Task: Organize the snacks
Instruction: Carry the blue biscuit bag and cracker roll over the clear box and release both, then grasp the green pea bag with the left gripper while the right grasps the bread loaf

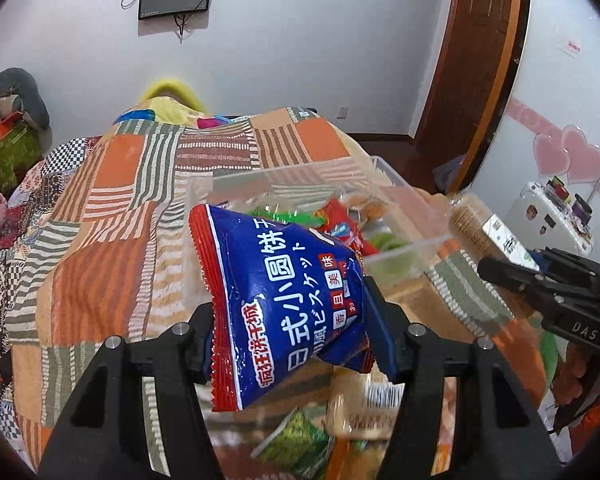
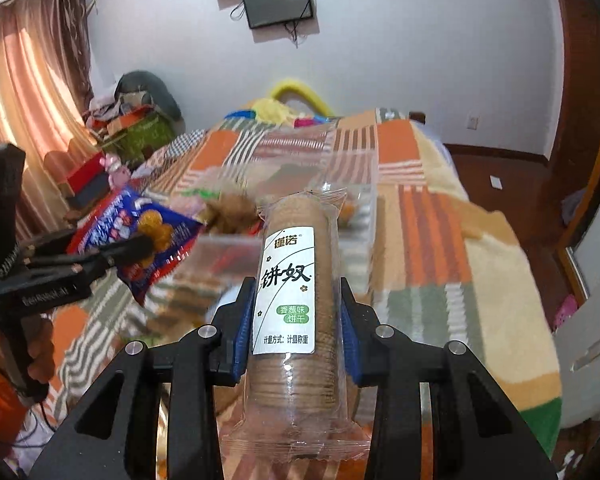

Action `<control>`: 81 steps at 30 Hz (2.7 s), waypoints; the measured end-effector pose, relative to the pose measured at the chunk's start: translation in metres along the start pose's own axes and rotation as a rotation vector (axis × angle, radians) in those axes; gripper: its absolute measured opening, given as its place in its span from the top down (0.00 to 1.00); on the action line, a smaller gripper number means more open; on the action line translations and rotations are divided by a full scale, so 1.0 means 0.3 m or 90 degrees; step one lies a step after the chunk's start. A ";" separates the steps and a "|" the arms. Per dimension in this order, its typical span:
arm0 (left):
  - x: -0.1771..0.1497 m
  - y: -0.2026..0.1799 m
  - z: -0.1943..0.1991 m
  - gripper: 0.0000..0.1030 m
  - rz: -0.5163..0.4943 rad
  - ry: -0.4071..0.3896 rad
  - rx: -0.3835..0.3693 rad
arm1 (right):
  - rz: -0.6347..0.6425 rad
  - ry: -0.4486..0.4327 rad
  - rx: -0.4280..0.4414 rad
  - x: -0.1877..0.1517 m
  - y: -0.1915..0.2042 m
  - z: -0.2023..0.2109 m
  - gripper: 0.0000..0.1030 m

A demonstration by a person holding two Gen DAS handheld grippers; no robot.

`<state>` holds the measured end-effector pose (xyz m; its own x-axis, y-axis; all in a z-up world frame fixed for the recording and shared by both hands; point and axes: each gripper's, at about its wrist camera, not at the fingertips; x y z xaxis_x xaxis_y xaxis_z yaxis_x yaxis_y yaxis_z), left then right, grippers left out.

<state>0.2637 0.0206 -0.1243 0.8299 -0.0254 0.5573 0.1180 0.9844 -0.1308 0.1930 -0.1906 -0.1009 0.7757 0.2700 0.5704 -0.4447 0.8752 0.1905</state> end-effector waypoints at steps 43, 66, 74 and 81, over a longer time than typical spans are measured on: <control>0.103 0.041 -0.116 0.21 0.017 0.006 0.071 | -0.008 0.020 -0.032 0.175 0.031 -0.125 0.47; -0.304 0.149 0.001 0.11 0.035 0.097 0.064 | 0.074 0.114 0.057 -0.134 0.186 -0.129 0.36; -0.396 0.138 -0.065 0.11 0.053 0.149 0.012 | 0.103 0.141 0.037 -0.157 0.216 -0.180 0.33; -0.370 0.096 -0.092 0.13 0.051 0.145 -0.014 | 0.127 0.149 0.040 -0.134 0.245 -0.220 0.26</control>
<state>0.1901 0.0470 -0.2127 0.9381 0.0120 0.3461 0.0562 0.9809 -0.1862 0.1587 -0.1108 -0.1626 0.7490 0.5251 0.4040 -0.6195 0.7713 0.1460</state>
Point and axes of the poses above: each gripper's, at about its wrist camera, not at the fingertips, and z roughly against the way its jaws point, y to its left, x to its top, and after that the axes turned 13 degrees about y, right-handed
